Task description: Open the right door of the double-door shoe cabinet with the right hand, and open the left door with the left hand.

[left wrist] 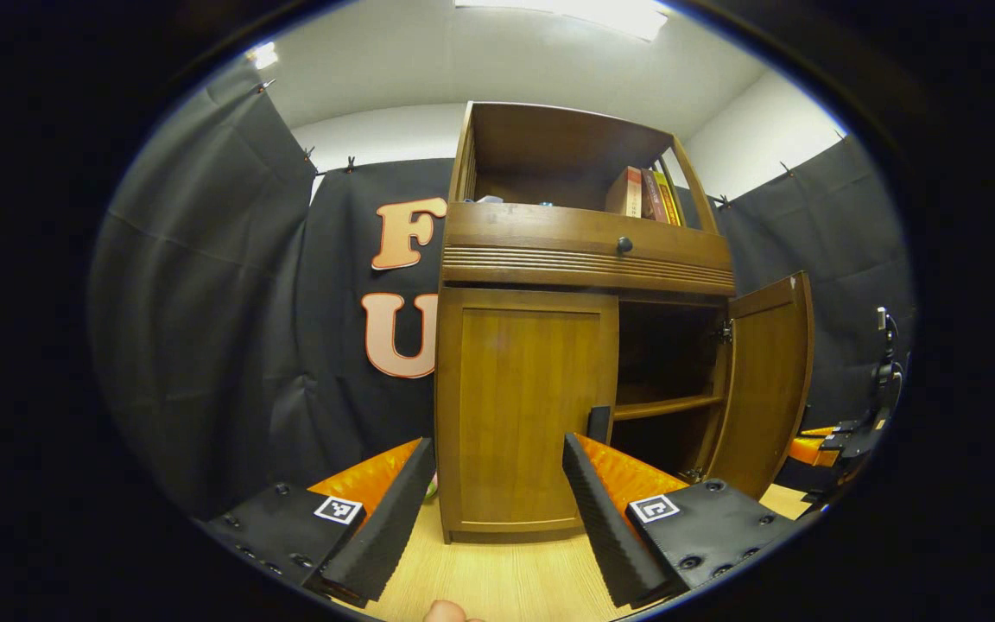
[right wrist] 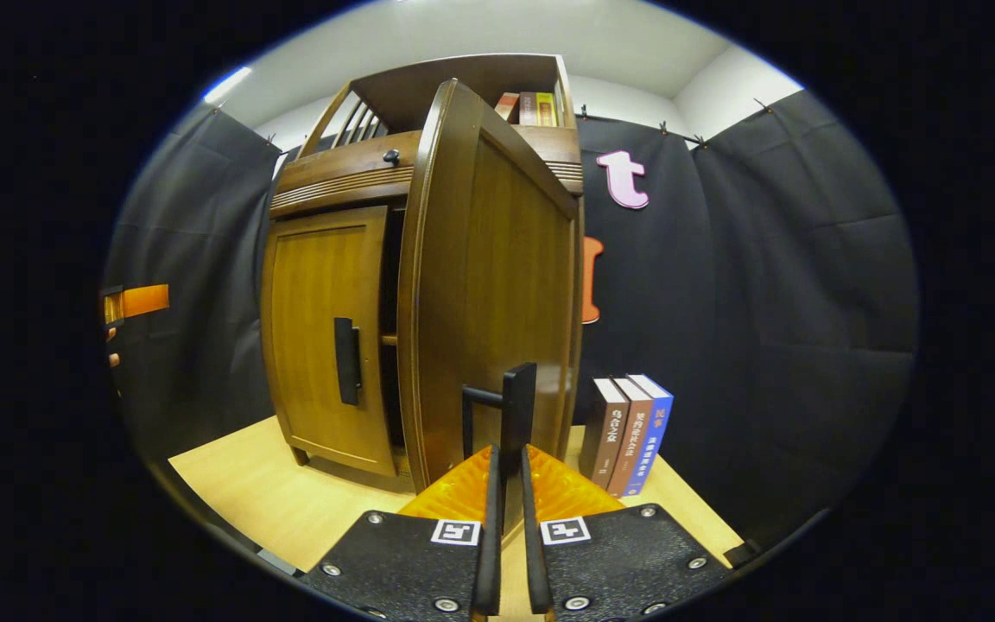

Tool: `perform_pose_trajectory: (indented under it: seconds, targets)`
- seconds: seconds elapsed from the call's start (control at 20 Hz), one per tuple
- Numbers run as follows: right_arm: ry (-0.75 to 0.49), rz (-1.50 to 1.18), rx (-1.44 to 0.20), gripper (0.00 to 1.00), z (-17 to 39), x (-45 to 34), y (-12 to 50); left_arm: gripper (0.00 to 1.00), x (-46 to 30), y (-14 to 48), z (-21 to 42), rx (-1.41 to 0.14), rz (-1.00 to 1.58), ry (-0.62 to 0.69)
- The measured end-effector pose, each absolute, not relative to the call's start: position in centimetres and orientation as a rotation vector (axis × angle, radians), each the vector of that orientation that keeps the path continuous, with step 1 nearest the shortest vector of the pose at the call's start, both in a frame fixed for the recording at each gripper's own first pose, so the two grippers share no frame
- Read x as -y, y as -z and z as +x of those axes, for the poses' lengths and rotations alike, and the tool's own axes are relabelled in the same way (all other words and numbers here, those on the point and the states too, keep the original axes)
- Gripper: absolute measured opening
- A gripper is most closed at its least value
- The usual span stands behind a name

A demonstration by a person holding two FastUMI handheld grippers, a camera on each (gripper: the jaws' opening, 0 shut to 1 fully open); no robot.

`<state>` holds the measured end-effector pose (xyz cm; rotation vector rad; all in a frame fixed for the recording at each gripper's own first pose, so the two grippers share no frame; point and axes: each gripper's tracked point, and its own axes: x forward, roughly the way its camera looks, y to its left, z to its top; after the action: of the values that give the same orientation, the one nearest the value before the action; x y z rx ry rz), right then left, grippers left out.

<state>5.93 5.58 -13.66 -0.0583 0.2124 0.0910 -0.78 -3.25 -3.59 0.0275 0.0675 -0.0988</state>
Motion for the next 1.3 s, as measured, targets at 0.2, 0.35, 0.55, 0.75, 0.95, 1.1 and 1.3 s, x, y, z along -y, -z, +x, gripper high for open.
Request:
perform_pose_trajectory:
  seconds: [0.2,0.35,0.55,0.75,0.95,1.1,1.3]
  targets:
    - [-0.034,-0.039,-0.21,0.06,5.7,-3.9,13.6,0.95,4.5,4.0,-0.5,-0.079,0.021,0.11]
    - [-0.018,-0.034,-0.202,0.05,5.7,-3.0,13.4,0.95,5.1,4.5,-0.1,-0.093,0.028,0.106]
    - [0.003,-0.016,-0.196,0.04,5.9,-1.1,13.6,0.96,5.9,5.0,0.7,-0.097,0.038,0.105]
    - [0.013,-0.019,-0.186,0.04,5.8,0.4,13.6,0.96,6.6,6.1,2.0,-0.112,0.012,0.097]
    - [0.018,-0.01,-0.183,0.04,5.7,1.3,13.6,0.96,7.9,7.2,3.1,-0.127,0.014,0.104]
    - [0.027,-0.003,-0.177,0.04,5.8,2.2,13.6,0.95,8.9,7.5,3.7,-0.119,0.047,0.11]
    - [0.072,-0.009,-0.163,0.14,5.1,4.3,13.2,0.95,10.8,8.3,4.7,-0.133,0.036,0.138]
